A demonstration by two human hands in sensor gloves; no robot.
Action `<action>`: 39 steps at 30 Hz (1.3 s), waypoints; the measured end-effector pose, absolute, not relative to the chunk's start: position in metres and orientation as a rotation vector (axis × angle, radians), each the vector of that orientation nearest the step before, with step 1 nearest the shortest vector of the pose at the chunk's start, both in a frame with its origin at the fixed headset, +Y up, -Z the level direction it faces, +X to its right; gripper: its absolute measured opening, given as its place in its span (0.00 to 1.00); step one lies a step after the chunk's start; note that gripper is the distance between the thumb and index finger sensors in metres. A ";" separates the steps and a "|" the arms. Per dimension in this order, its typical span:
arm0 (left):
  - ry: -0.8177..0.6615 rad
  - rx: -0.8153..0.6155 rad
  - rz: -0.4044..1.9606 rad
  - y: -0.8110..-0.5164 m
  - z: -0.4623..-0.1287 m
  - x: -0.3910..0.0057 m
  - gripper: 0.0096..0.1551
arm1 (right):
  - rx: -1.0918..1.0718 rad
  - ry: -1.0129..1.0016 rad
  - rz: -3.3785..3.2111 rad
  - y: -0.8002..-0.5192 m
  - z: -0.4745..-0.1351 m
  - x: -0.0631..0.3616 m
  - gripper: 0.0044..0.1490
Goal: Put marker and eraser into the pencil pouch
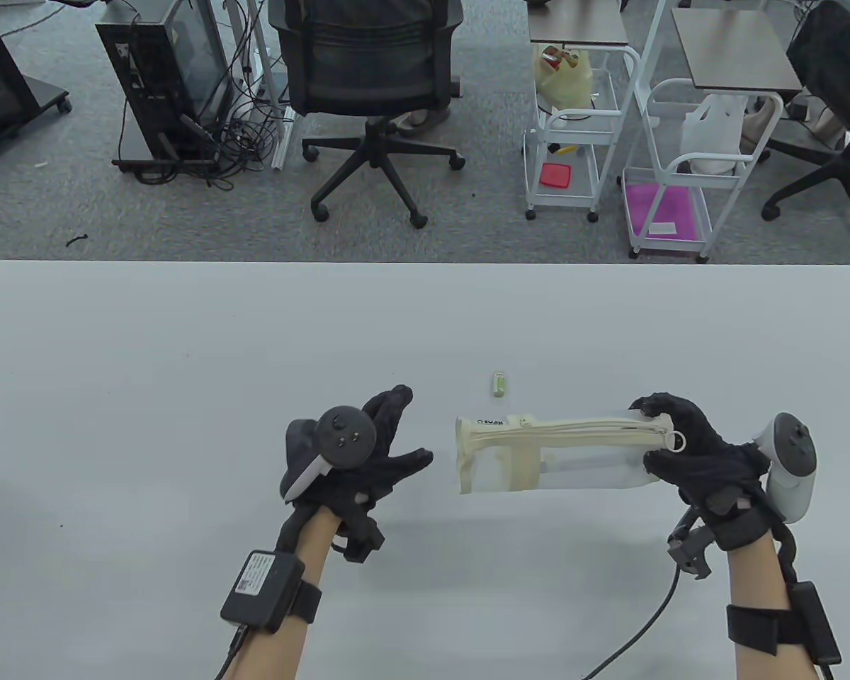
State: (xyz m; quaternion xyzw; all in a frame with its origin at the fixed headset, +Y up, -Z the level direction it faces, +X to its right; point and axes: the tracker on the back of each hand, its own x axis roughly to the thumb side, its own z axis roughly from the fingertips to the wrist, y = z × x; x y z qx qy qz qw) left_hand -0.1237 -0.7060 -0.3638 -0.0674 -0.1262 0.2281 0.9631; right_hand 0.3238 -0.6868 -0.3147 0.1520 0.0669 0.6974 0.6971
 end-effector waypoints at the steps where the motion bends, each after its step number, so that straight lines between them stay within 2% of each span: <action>1: -0.232 -0.141 0.424 -0.706 -0.376 -0.113 0.54 | 0.335 0.148 1.553 -0.687 -0.315 0.327 0.44; 9: -0.124 -0.255 0.218 -0.731 -0.452 -0.018 0.47 | 0.298 0.149 1.544 -0.694 -0.311 0.344 0.44; 13: -0.071 -0.244 0.165 -0.744 -0.472 0.011 0.44 | 0.292 0.137 1.531 -0.694 -0.310 0.347 0.44; 18: -0.076 -0.240 -0.071 -0.755 -0.485 0.036 0.46 | 0.301 0.138 1.553 -0.693 -0.310 0.343 0.44; 22: -0.105 -0.197 -0.084 -0.758 -0.488 0.043 0.40 | 0.296 0.139 1.563 -0.694 -0.310 0.342 0.43; 28: -0.122 -0.220 -0.043 -0.755 -0.490 0.039 0.31 | 0.285 0.135 1.566 -0.695 -0.308 0.343 0.43; 34: -0.166 -0.254 0.018 -0.755 -0.487 0.035 0.27 | 0.273 0.146 1.570 -0.697 -0.309 0.343 0.43; 39: -0.221 -0.244 -0.039 -0.753 -0.475 0.028 0.26 | 0.261 0.161 1.569 -0.701 -0.310 0.345 0.43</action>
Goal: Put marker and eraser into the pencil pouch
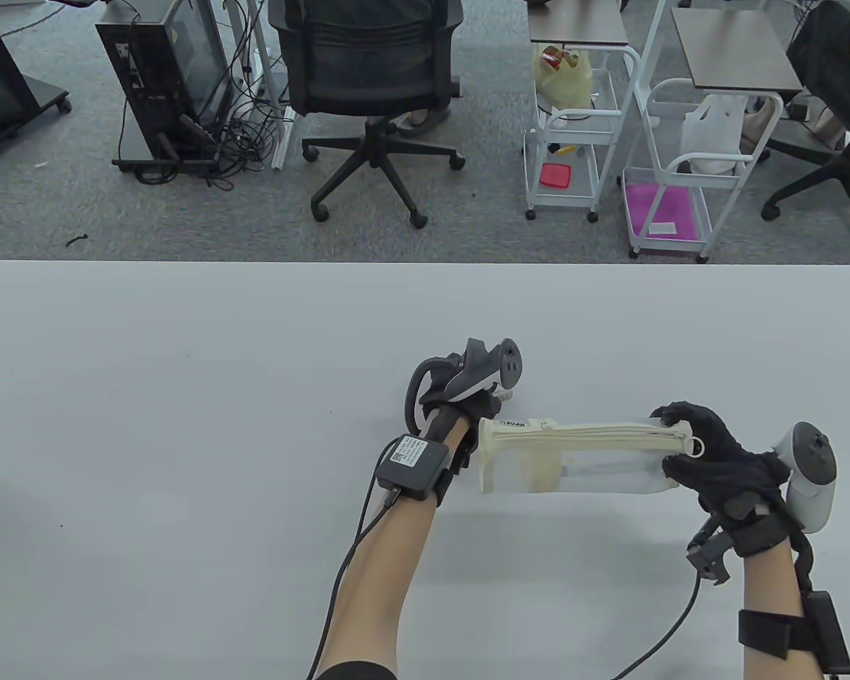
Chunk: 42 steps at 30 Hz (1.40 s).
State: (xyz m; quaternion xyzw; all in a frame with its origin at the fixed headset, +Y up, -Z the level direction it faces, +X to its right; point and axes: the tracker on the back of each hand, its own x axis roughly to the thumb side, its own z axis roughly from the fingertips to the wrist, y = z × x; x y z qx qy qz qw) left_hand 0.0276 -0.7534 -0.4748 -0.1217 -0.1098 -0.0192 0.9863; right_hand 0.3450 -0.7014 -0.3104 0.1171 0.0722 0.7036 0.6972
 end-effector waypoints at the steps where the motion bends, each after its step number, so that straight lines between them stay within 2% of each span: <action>1: -0.223 -0.222 -0.037 -0.751 -0.472 0.023 0.26 | 0.255 0.165 1.570 -0.703 -0.311 0.346 0.43; 6: -0.354 -0.194 0.100 -0.723 -0.456 -0.015 0.25 | 0.237 0.182 1.562 -0.709 -0.313 0.348 0.43; 11: -0.352 -0.049 0.197 -0.661 -0.423 -0.066 0.25 | 0.223 0.221 1.576 -0.718 -0.317 0.342 0.43; 14: -0.371 0.057 0.263 -0.622 -0.399 -0.082 0.25 | 0.233 0.237 1.579 -0.718 -0.318 0.336 0.43; 18: -0.431 0.190 0.278 -0.579 -0.360 -0.081 0.25 | 0.249 0.251 1.585 -0.718 -0.319 0.329 0.43; 21: -0.493 0.215 0.265 -0.559 -0.335 -0.065 0.26 | 0.256 0.260 1.589 -0.718 -0.320 0.326 0.43; 28: -0.605 0.144 0.190 -0.543 -0.306 -0.014 0.26 | 0.270 0.273 1.590 -0.718 -0.321 0.324 0.43; 35: -0.698 -0.051 0.097 -0.557 -0.305 0.038 0.25 | 0.292 0.293 1.581 -0.718 -0.320 0.323 0.42; 38: -0.700 -0.069 0.061 -0.562 -0.308 0.048 0.26 | 0.305 0.311 1.599 -0.717 -0.319 0.323 0.41; 42: -0.660 0.007 0.009 -0.563 -0.308 0.053 0.26 | 0.298 0.303 1.599 -0.717 -0.320 0.324 0.41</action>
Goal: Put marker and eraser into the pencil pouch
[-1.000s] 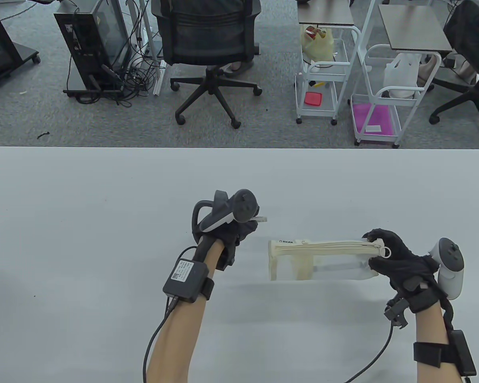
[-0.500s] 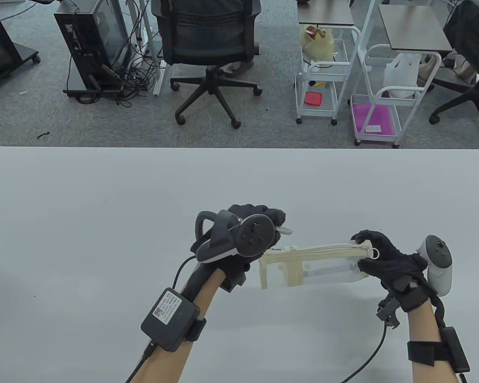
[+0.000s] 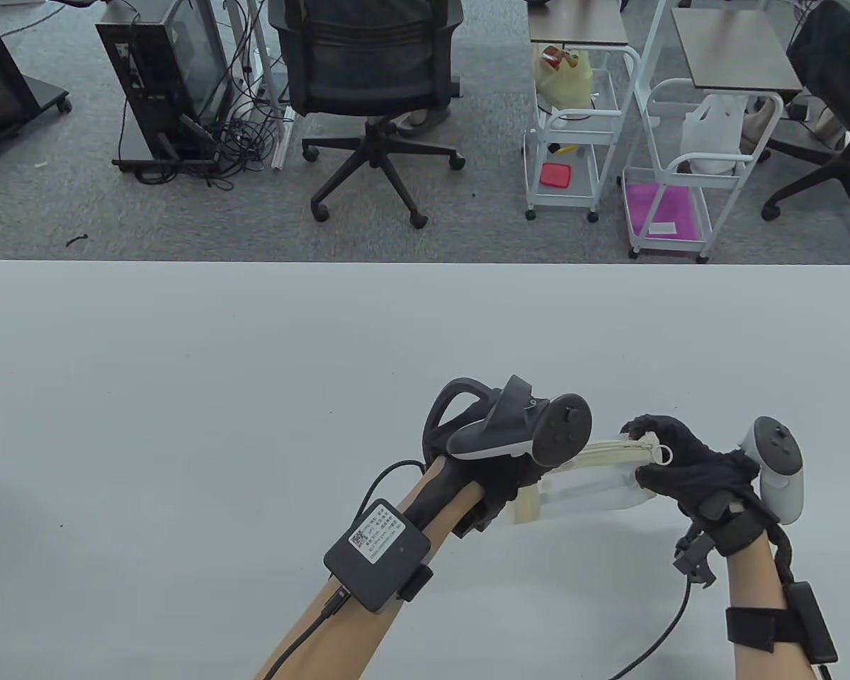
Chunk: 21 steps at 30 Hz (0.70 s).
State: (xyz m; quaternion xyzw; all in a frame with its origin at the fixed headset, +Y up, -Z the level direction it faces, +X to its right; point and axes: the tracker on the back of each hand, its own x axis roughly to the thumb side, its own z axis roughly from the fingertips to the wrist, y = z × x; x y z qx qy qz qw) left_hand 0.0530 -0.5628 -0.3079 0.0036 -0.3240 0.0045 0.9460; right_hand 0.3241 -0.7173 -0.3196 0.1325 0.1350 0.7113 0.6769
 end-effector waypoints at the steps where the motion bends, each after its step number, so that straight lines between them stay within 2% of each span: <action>1: -0.652 0.053 -0.037 -0.562 -0.306 0.055 0.26 | 0.293 0.297 1.599 -0.717 -0.319 0.324 0.41; 5: -0.623 0.229 -0.205 -0.564 -0.297 0.066 0.26 | 0.283 0.282 1.600 -0.716 -0.319 0.324 0.40; 10: -0.657 0.334 -0.317 -0.574 -0.282 0.084 0.25 | 0.288 0.272 1.592 -0.716 -0.319 0.323 0.40; 16: -0.669 0.231 -0.256 -0.571 -0.286 0.096 0.23 | 0.289 0.264 1.622 -0.714 -0.318 0.321 0.41; 21: -0.684 0.275 -0.204 -0.566 -0.285 0.118 0.27 | 0.305 0.270 1.649 -0.712 -0.318 0.315 0.41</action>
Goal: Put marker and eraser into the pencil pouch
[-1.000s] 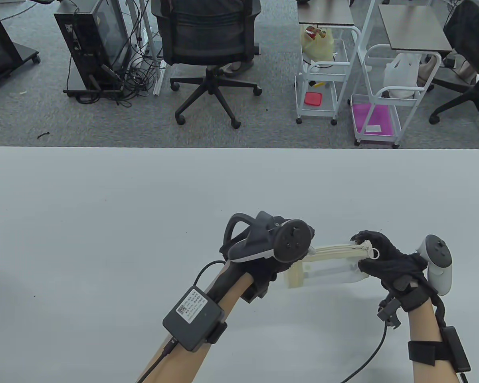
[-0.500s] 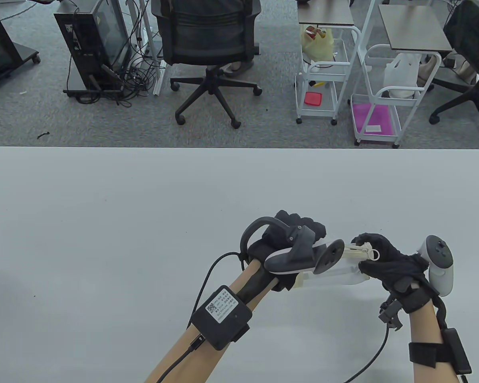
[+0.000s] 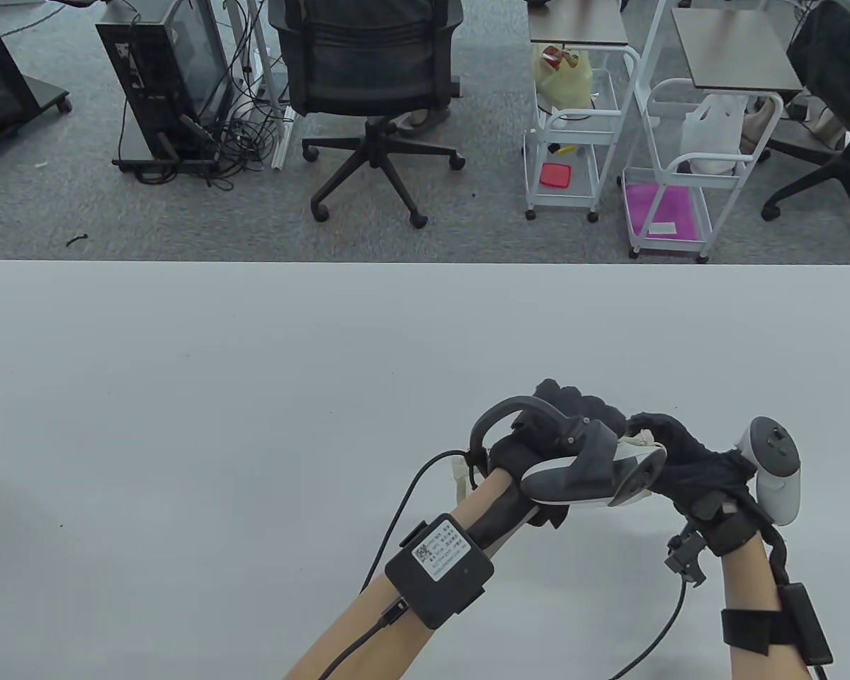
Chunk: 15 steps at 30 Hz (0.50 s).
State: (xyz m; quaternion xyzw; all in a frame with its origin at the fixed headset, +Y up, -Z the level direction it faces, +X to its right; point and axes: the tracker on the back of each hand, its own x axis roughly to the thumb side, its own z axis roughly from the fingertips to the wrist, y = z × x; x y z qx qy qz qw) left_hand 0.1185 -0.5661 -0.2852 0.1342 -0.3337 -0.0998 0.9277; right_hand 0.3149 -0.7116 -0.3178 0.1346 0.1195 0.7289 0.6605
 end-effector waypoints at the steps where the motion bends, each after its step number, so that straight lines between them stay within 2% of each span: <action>1: -0.699 0.265 -0.180 -0.567 -0.284 0.126 0.29 | 0.311 0.272 1.651 -0.711 -0.317 0.313 0.41; 7: -0.732 0.168 -0.197 -0.581 -0.287 0.155 0.30 | 0.329 0.267 1.677 -0.706 -0.315 0.306 0.42; 11: -0.783 0.181 -0.142 -0.585 -0.290 0.150 0.21 | 0.321 0.283 1.686 -0.711 -0.317 0.308 0.39; 15: -0.803 0.206 -0.153 -0.581 -0.289 0.135 0.21 | 0.316 0.259 1.654 -0.711 -0.317 0.312 0.40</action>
